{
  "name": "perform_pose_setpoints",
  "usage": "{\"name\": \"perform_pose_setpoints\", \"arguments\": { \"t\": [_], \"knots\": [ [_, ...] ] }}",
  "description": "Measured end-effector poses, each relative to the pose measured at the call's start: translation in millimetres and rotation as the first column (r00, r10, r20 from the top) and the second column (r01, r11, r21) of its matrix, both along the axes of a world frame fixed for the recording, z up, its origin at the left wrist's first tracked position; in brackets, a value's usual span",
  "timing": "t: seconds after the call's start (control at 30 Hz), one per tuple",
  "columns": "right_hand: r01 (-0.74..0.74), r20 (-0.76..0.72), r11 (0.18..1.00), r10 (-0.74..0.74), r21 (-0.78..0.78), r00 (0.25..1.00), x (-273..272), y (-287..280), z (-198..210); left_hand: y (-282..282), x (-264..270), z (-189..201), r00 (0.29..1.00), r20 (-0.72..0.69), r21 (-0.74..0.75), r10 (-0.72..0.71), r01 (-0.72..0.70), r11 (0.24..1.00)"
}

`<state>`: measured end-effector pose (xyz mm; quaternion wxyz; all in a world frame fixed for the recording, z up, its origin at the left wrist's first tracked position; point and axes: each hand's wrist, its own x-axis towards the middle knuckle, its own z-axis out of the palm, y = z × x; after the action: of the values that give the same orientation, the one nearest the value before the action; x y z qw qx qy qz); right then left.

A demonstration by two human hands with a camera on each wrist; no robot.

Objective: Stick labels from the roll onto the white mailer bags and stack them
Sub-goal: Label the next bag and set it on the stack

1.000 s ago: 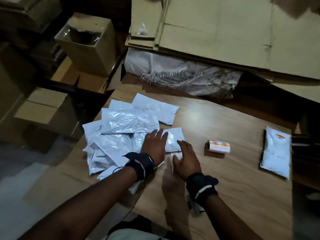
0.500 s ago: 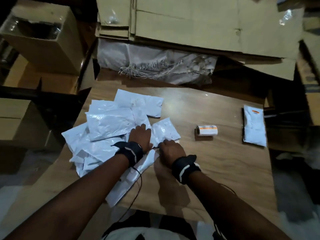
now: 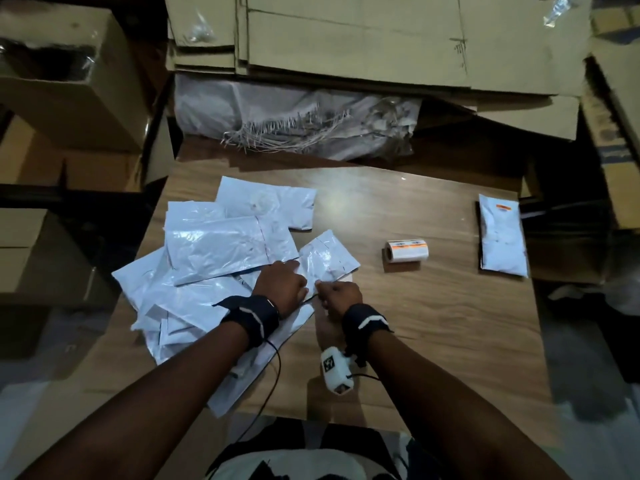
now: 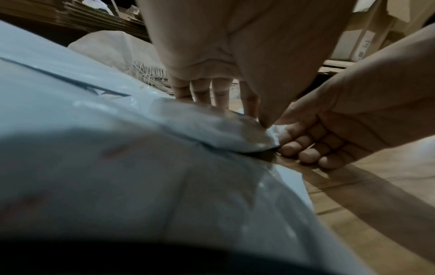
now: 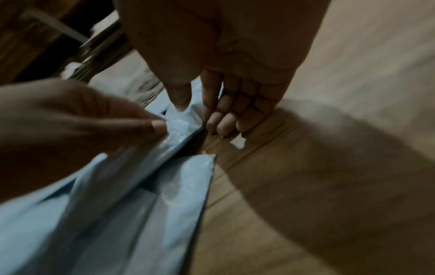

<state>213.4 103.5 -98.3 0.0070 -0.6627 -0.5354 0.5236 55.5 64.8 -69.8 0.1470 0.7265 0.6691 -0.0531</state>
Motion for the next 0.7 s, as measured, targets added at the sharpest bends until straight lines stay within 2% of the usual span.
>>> {"name": "perform_pose_setpoints", "arguments": {
  "t": [0.07,0.17,0.27,0.4,0.5,0.6,0.7],
  "knots": [
    [0.119,-0.065,0.989,-0.125,-0.083,0.990,3,1,-9,-2,1,4,1.000,0.021,0.015,-0.002,0.002,1.000],
    [0.190,-0.153,0.975,-0.207,-0.118,0.966,2,2,4,-4,5,4,0.988,0.152,0.082,0.002,-0.015,0.997],
    [0.233,-0.234,0.968,-0.248,-0.092,0.940,6,5,25,-4,10,7,0.950,0.307,0.115,0.052,-0.092,0.989],
    [0.280,-0.327,0.960,-0.270,-0.016,0.906,29,8,45,-3,19,19,0.916,0.384,0.168,0.120,-0.197,0.966],
    [0.252,-0.321,0.967,-0.226,0.043,0.920,60,6,47,-8,33,21,0.885,0.455,0.180,0.099,-0.201,0.963],
    [0.198,-0.230,0.974,-0.169,0.113,0.958,94,-4,41,-22,56,8,0.859,0.503,0.063,0.098,-0.149,0.987],
    [0.161,-0.103,0.979,-0.149,0.123,0.984,125,-21,28,-34,80,-5,0.892,0.448,-0.059,0.066,-0.044,0.997]
  ]
}}
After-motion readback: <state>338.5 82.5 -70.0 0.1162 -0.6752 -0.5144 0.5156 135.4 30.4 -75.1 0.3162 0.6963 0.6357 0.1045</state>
